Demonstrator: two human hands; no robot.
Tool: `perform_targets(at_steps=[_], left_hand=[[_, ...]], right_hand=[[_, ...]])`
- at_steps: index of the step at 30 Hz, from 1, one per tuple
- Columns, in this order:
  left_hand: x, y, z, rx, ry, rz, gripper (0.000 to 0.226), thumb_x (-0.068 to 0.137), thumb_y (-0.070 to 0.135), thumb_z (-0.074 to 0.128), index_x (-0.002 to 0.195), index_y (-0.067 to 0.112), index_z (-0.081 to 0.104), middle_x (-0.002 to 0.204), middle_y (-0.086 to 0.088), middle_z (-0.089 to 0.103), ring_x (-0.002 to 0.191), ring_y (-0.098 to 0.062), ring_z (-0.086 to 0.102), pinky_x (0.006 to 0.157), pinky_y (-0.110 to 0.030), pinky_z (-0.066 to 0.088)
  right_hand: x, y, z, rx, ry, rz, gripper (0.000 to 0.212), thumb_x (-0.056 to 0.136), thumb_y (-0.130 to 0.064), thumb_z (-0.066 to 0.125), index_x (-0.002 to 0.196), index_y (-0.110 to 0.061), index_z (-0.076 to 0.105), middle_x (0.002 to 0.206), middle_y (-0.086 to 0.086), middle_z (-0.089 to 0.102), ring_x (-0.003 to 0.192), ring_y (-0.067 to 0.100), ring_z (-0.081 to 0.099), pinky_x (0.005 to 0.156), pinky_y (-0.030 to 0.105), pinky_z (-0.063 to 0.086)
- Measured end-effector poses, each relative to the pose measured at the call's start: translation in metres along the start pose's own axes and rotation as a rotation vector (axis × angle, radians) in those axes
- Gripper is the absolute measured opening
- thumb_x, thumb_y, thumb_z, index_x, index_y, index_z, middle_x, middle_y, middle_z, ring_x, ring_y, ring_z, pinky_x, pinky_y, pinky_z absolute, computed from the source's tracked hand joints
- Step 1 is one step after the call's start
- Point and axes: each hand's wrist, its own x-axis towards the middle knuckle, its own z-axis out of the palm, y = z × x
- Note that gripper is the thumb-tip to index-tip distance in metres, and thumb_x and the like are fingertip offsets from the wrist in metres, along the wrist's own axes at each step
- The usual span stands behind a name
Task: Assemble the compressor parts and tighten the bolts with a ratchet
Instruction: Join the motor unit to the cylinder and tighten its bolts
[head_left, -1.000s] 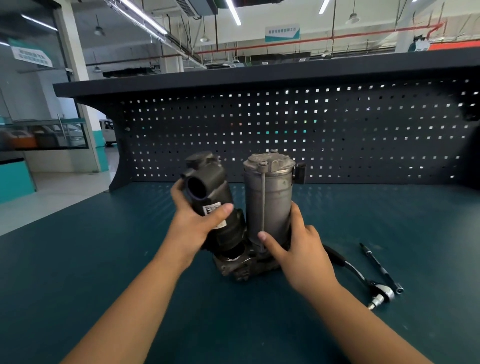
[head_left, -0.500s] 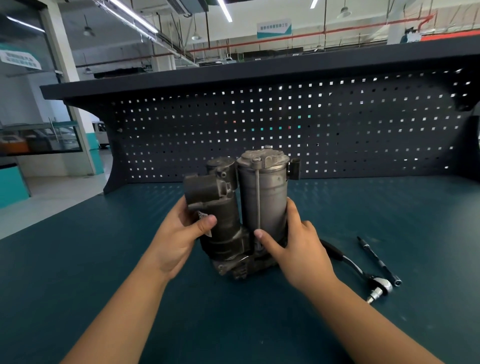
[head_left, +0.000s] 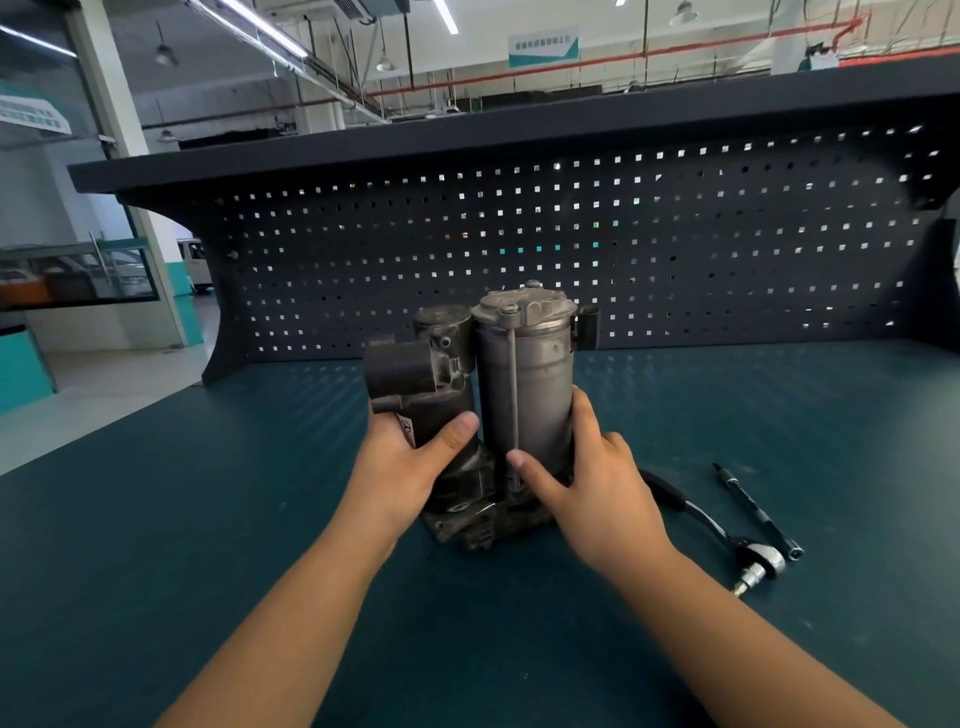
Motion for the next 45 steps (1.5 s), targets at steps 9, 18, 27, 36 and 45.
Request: perform_targets(at_steps=[9,18,27,36,45], left_hand=[[-0.002,-0.002,0.002,-0.036,-0.034,-0.016,0.056,0.059,0.061,0.062,0.109,0.039,0.047,0.113,0.024,0.061,0.109,0.009,0.053,0.087,-0.010,0.041],[-0.001,-0.003,-0.001,0.022,-0.065,-0.090,0.072,0.055,0.070,0.056,0.116,0.039,0.034,0.120,0.029,0.046,0.121,0.000,0.043,0.099,-0.019,0.033],[0.004,0.001,0.007,0.199,0.096,-0.004,0.091,0.046,0.069,0.064,0.119,0.017,0.050,0.124,-0.005,0.055,0.115,-0.018,0.054,0.101,-0.042,0.043],[0.015,0.001,-0.017,-0.248,0.130,0.060,0.061,0.048,0.035,0.085,0.101,0.021,0.058,0.096,0.011,0.072,0.094,-0.006,0.066,0.076,-0.019,0.051],[0.021,0.001,-0.031,-0.480,-0.184,-0.079,0.080,0.040,0.038,0.092,0.107,0.010,0.057,0.101,-0.002,0.070,0.099,-0.016,0.064,0.092,-0.028,0.050]], right_hand=[[0.000,0.001,0.002,-0.004,0.011,0.009,0.090,0.077,-0.070,0.045,0.148,-0.030,0.007,0.077,-0.017,0.033,0.098,0.017,0.045,0.064,0.031,0.037],[0.000,0.000,0.003,0.001,0.024,0.013,0.093,0.073,-0.074,0.041,0.148,-0.031,0.007,0.076,-0.018,0.031,0.099,0.018,0.044,0.064,0.031,0.036],[-0.001,0.000,0.001,0.000,0.010,0.019,0.092,0.073,-0.073,0.042,0.148,-0.032,0.007,0.078,-0.015,0.034,0.099,0.017,0.044,0.064,0.031,0.036],[0.000,-0.001,0.000,0.018,0.002,0.042,0.094,0.067,-0.078,0.037,0.146,-0.037,0.007,0.083,-0.012,0.039,0.090,0.012,0.039,0.063,0.032,0.036],[-0.001,-0.001,0.000,0.004,0.001,0.029,0.095,0.066,-0.078,0.035,0.146,-0.037,0.006,0.082,-0.016,0.036,0.088,0.012,0.039,0.060,0.030,0.034]])
